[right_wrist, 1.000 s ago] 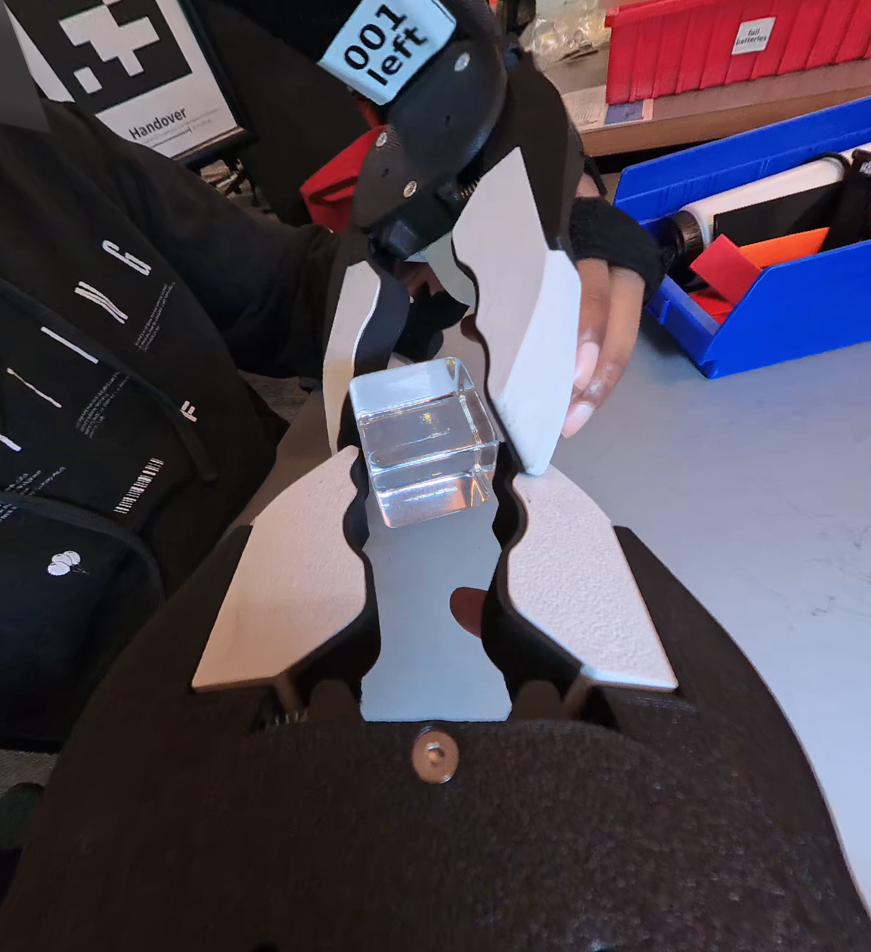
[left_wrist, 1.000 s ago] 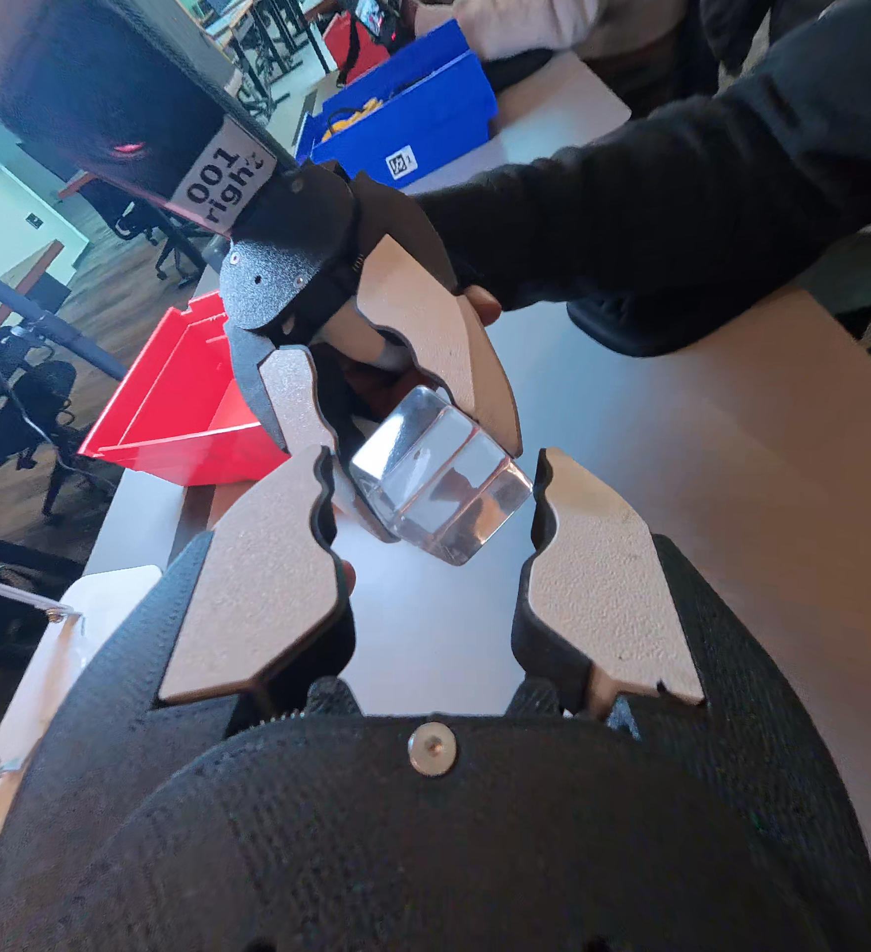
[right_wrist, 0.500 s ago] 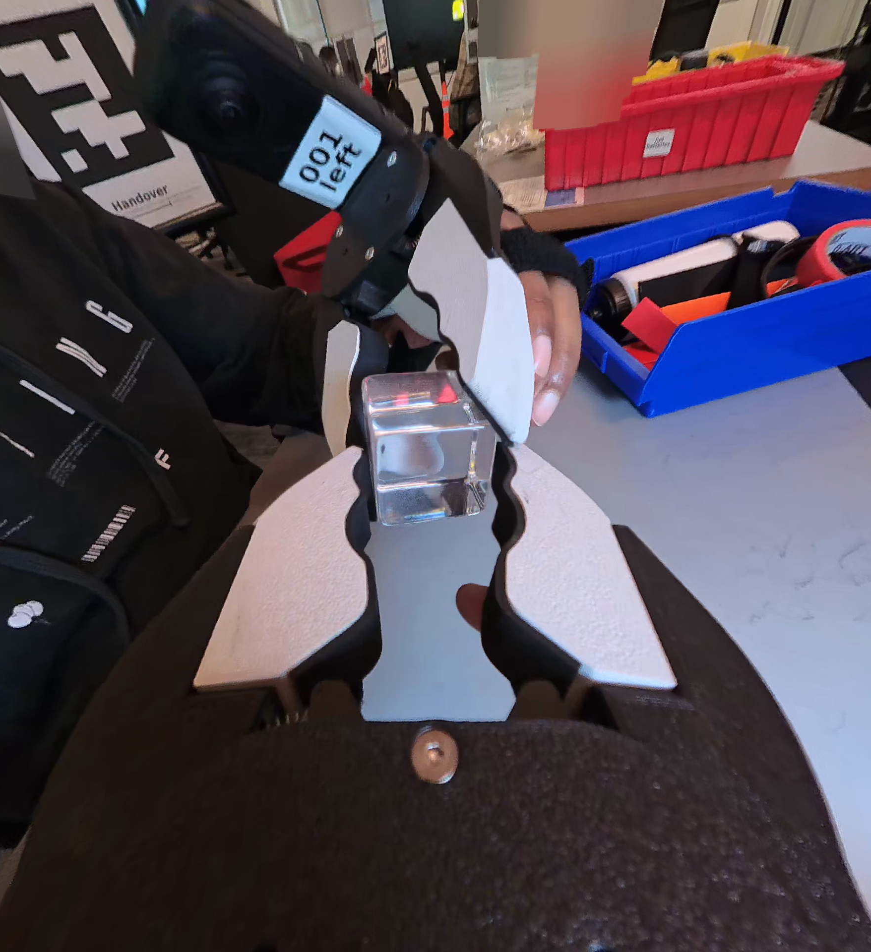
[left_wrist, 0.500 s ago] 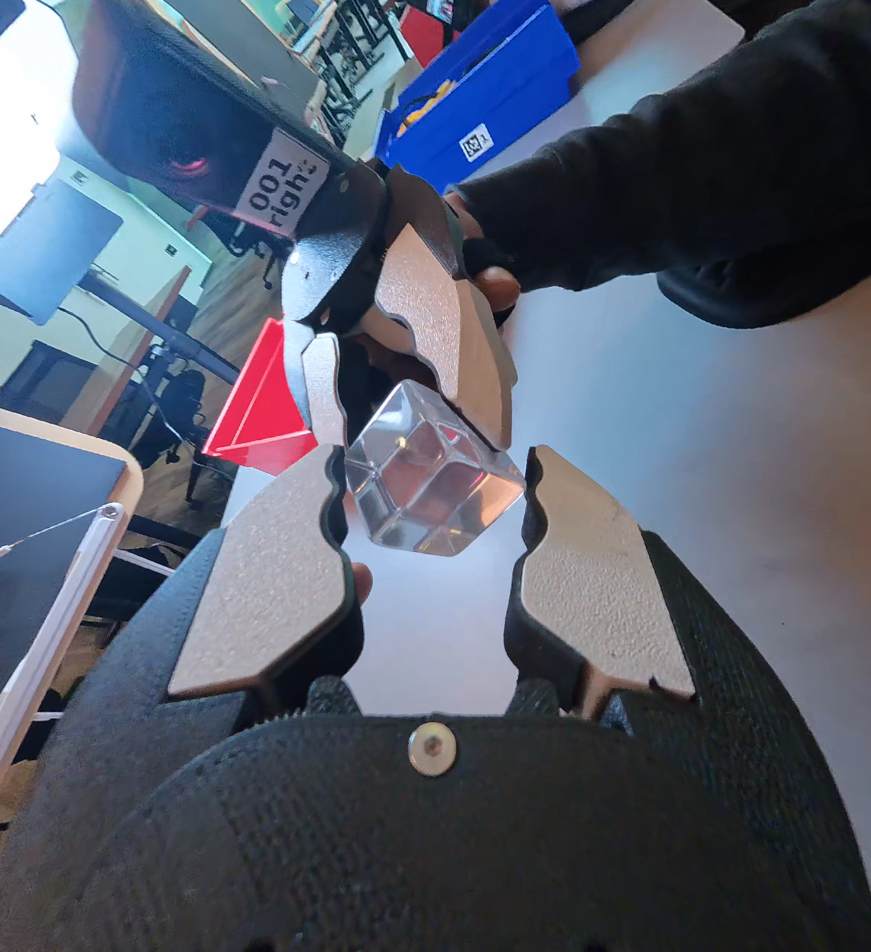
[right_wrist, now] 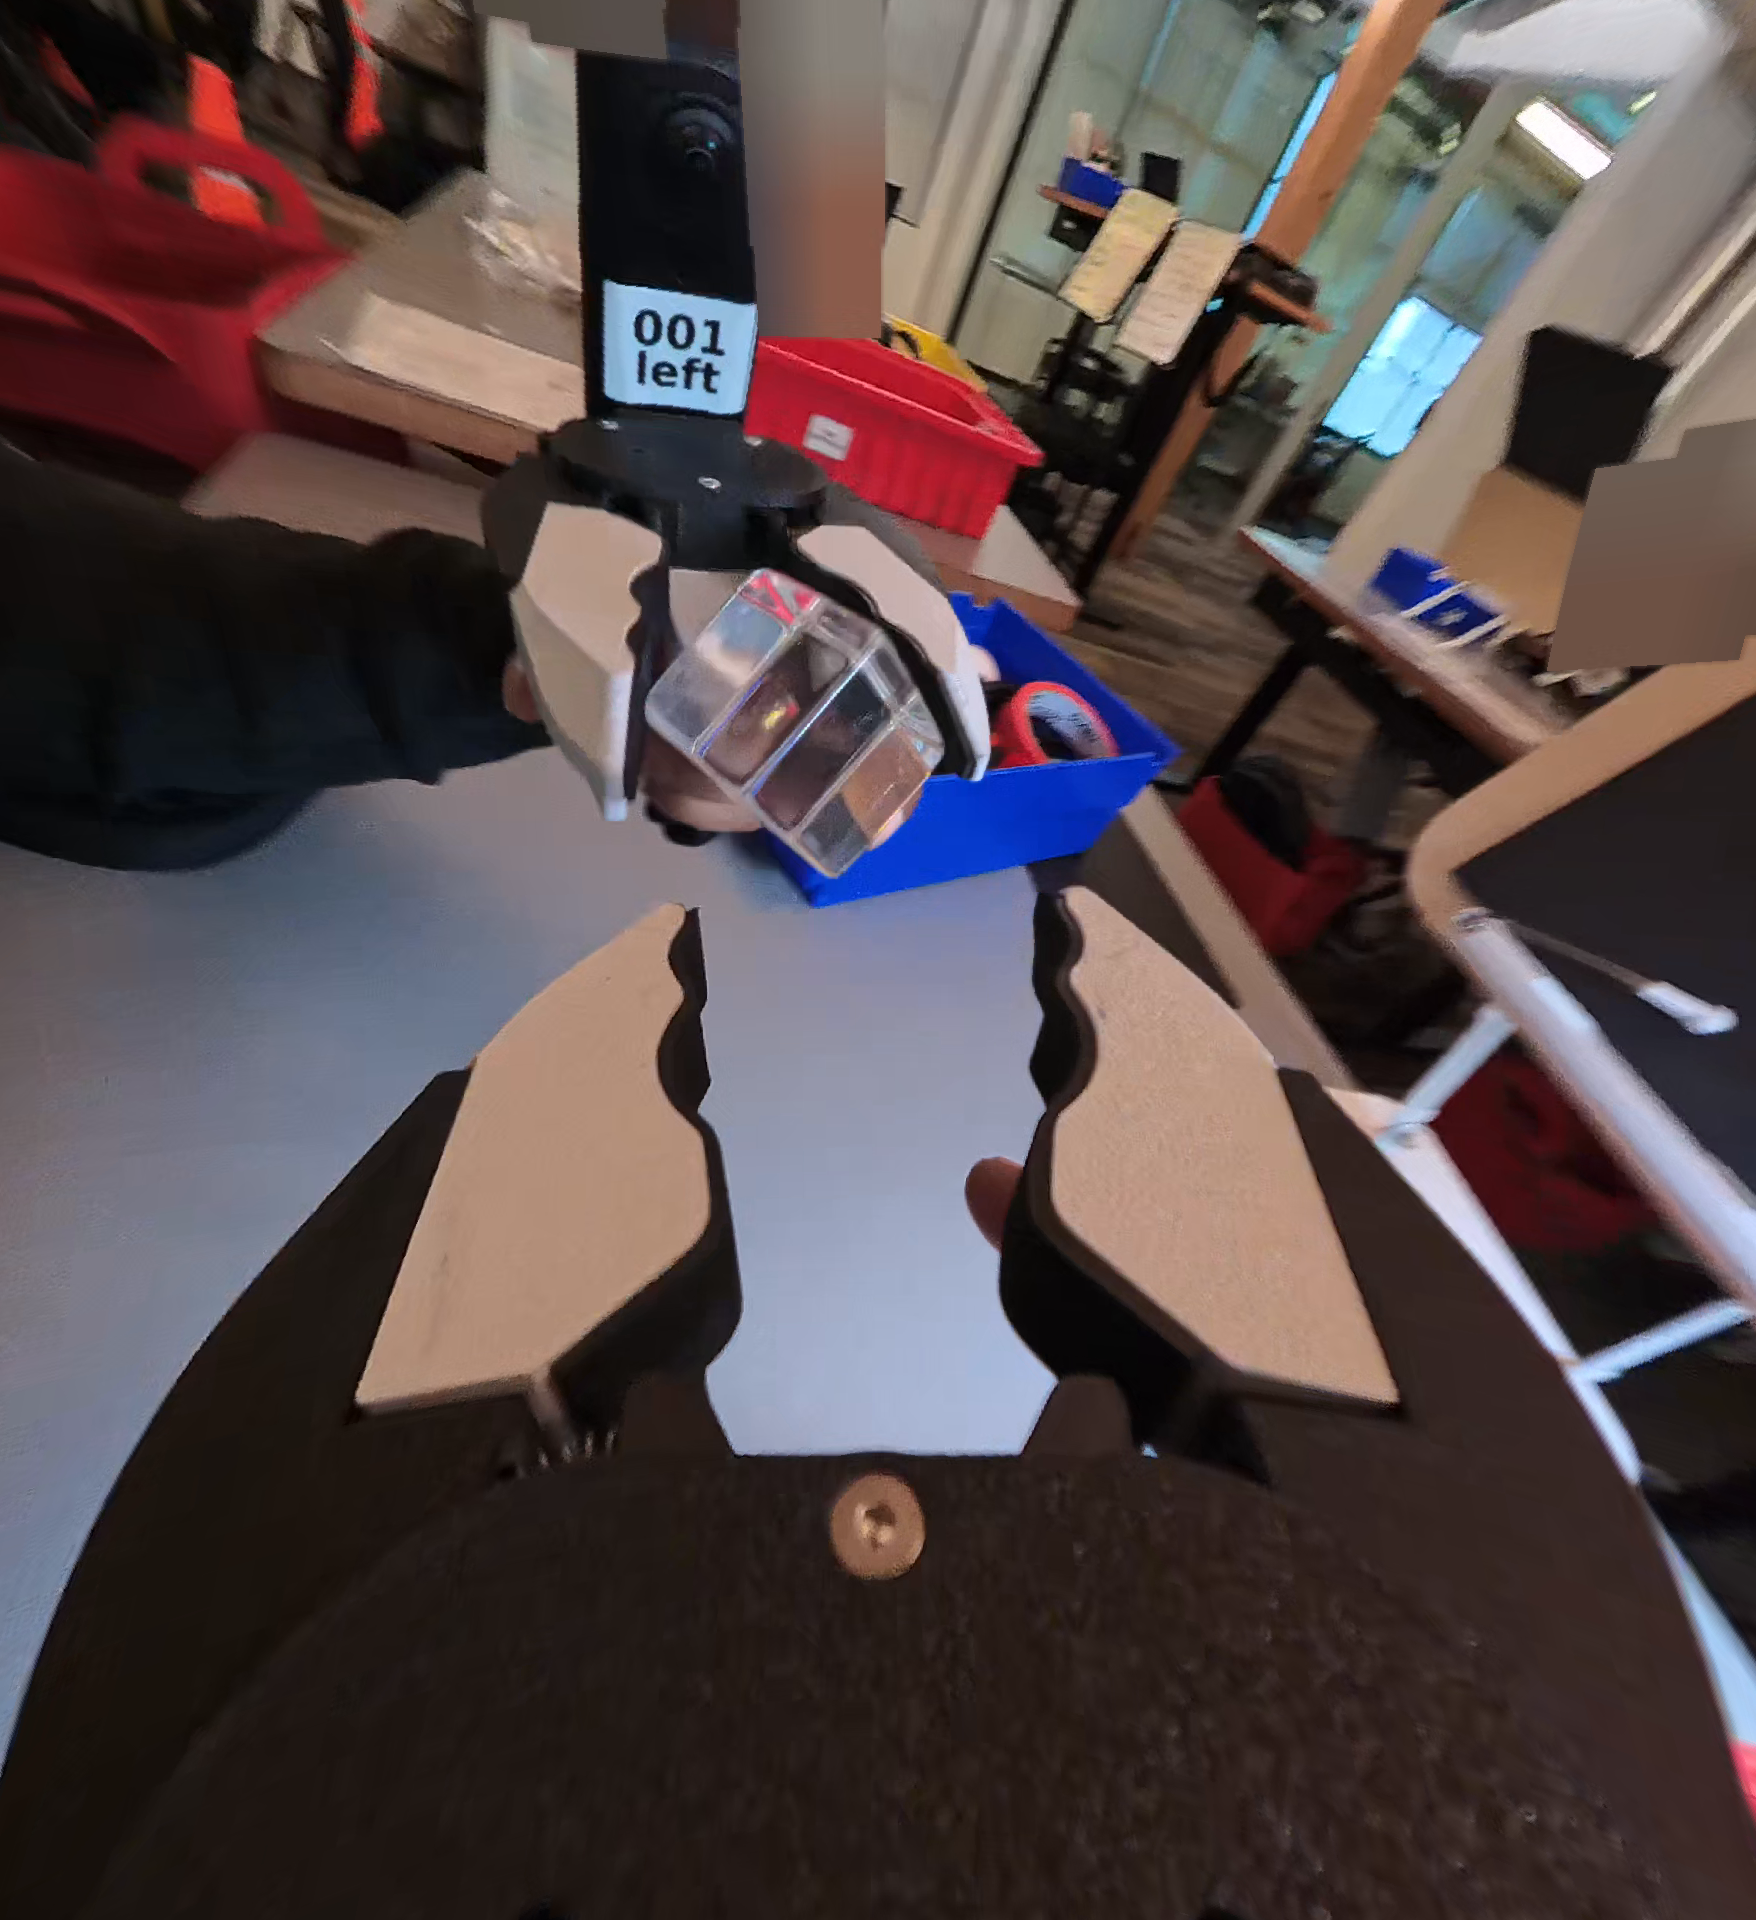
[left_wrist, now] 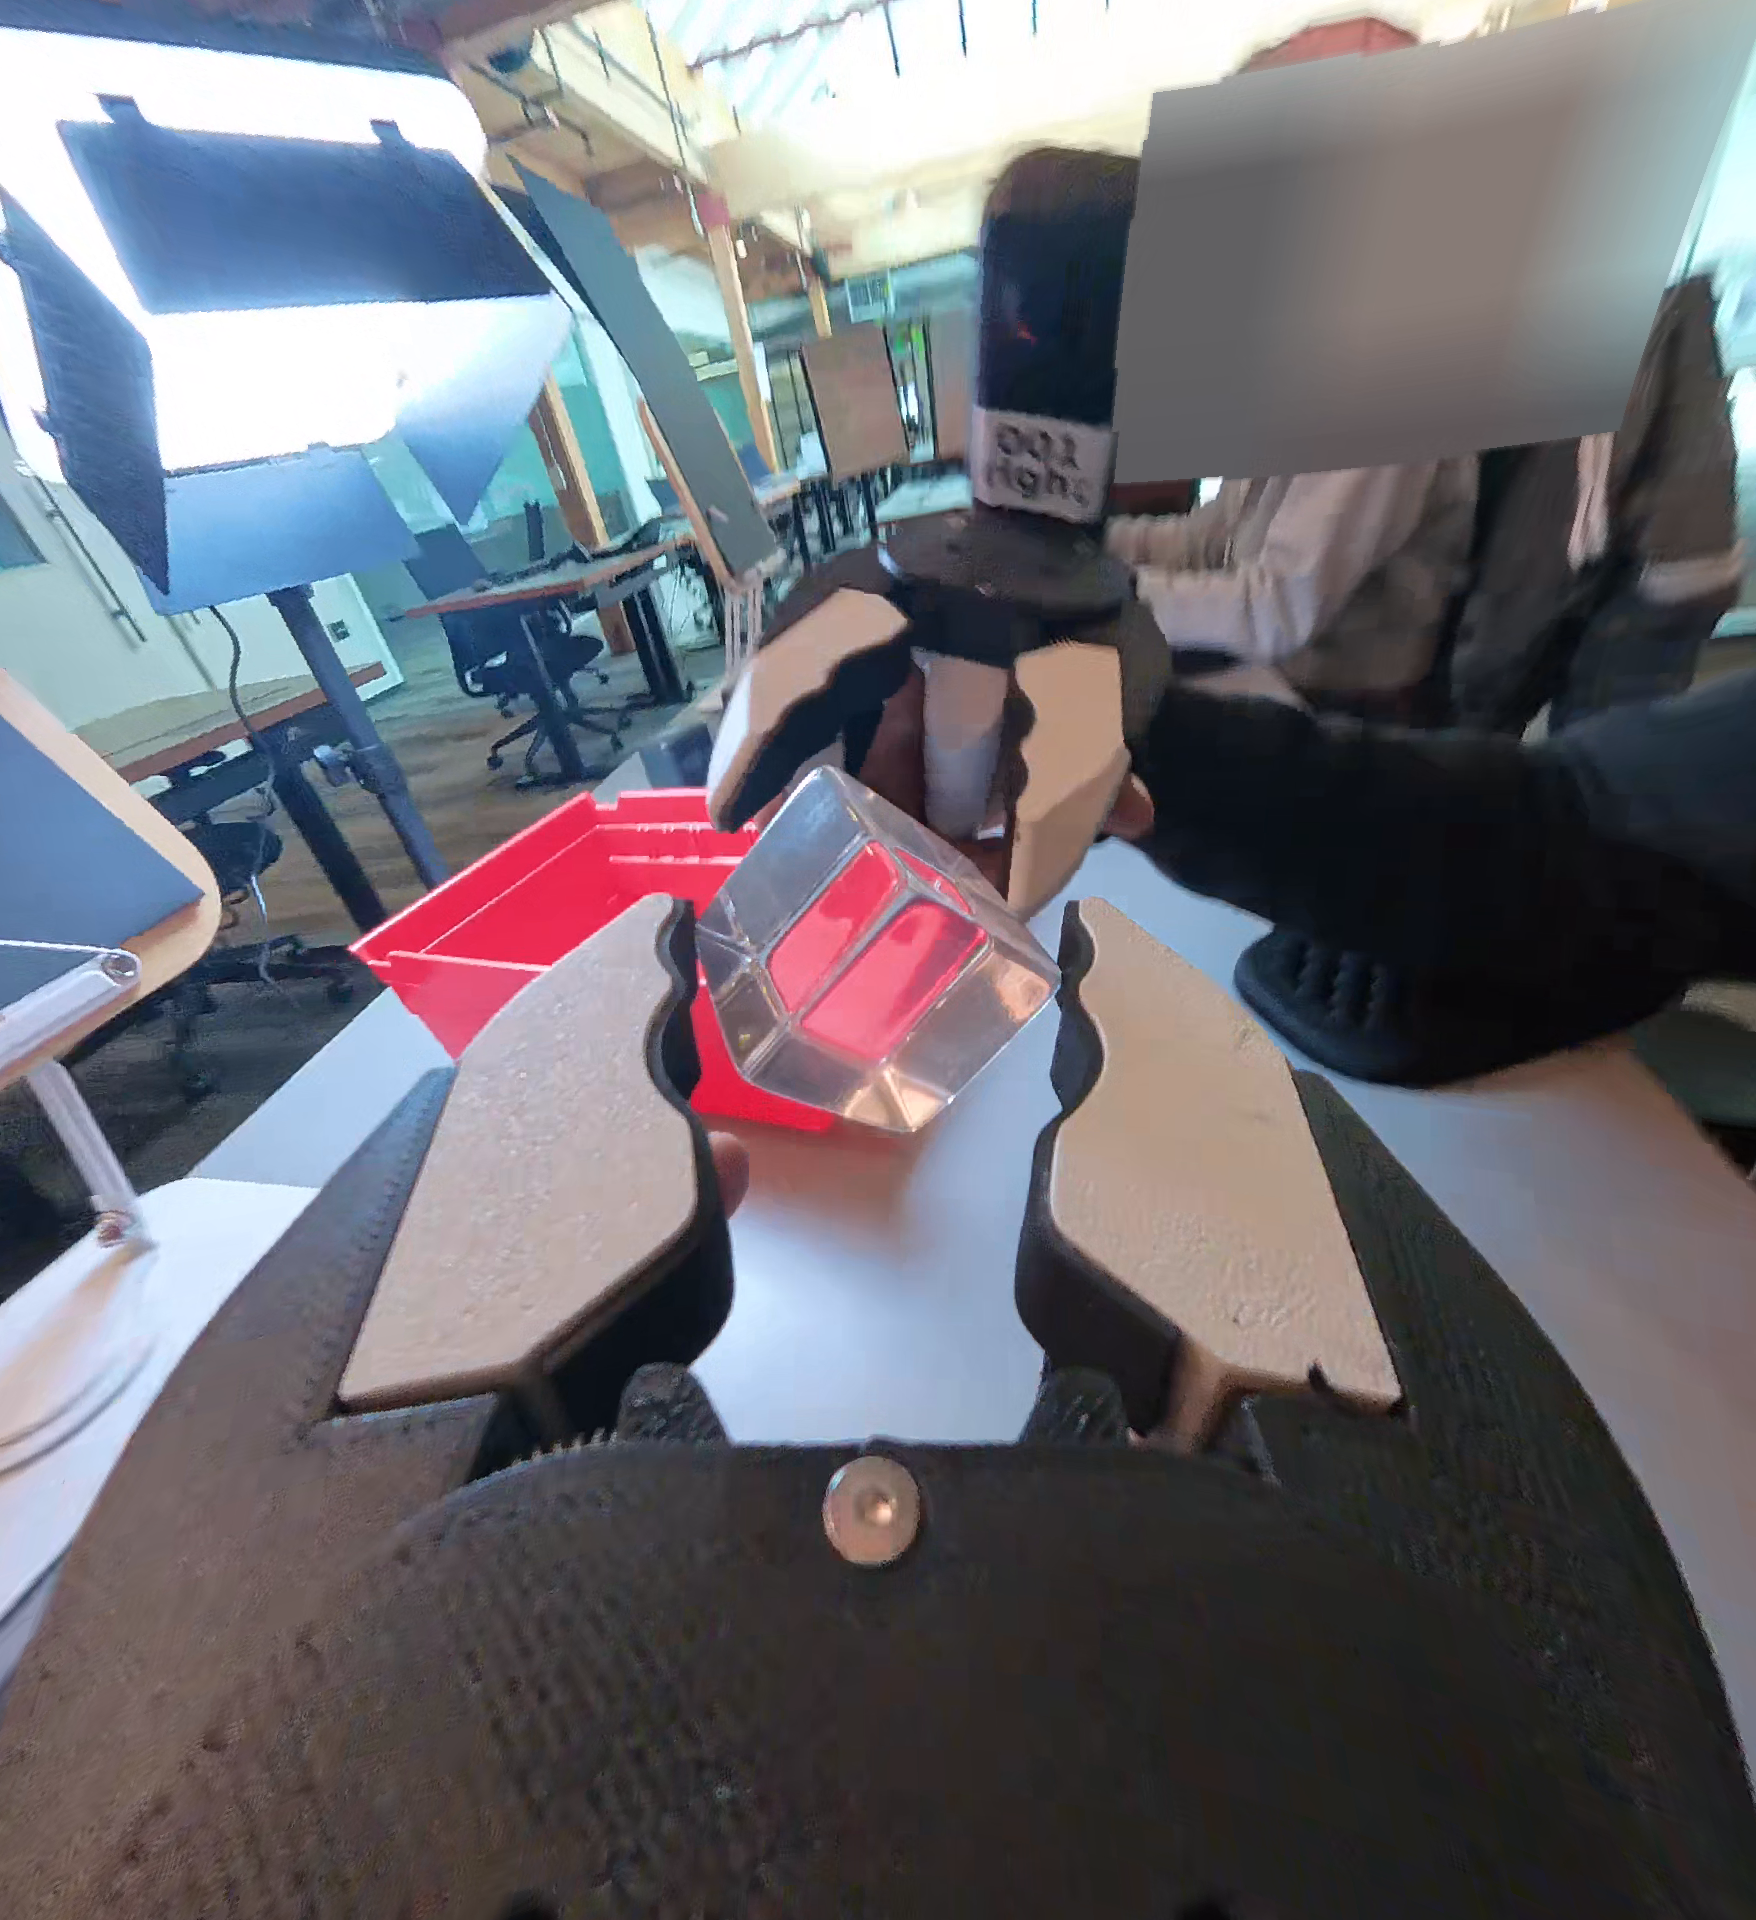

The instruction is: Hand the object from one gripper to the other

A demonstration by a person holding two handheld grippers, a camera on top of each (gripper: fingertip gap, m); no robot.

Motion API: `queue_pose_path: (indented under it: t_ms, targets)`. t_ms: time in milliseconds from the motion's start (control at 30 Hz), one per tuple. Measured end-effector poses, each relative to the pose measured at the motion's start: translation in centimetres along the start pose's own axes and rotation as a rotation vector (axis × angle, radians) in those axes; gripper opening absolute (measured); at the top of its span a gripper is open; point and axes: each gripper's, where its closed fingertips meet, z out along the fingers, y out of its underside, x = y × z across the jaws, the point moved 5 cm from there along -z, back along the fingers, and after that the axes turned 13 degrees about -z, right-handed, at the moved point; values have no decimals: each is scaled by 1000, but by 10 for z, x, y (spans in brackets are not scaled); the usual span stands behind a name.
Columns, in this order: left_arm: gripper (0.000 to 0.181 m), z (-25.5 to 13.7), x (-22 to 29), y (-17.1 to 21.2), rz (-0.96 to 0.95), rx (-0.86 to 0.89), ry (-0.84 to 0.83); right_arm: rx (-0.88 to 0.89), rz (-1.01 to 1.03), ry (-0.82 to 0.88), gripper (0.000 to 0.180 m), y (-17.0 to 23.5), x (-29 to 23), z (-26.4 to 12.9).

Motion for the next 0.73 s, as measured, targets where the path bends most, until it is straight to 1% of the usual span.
queue_pose_path:
  t_ms: [100, 200, 267, 367, 500, 600, 667, 733]
  targets:
    - [67, -8, -14, -11, -132, 150, -24, -32, -107, 122, 61, -5, 3, 8]
    - [67, -12, -20, -19, -254, 246, -16, -54, -183, 234, 63, -7, 5, 17]
    - [67, -12, -21, -21, -329, 271, 12, -55, -243, 302, 63, -10, 5, 21]
    - [67, -6, -17, -20, -432, 239, 74, -36, -312, 348, 63, -17, 2, 23]
    - [67, 3, -12, -10, -559, 125, 177, -21, -354, 265, 70, -22, -8, 23]
    - [67, 6, -5, 1, -636, 9, 288, -74, -362, 116, 77, -17, -21, 25]
    - [67, 4, 2, 10, -670, -78, 391, -92, -333, 1, 77, -15, -32, 27]
    - [67, 0, 10, 19, -665, -164, 484, -109, -316, -91, 77, -13, -44, 29]
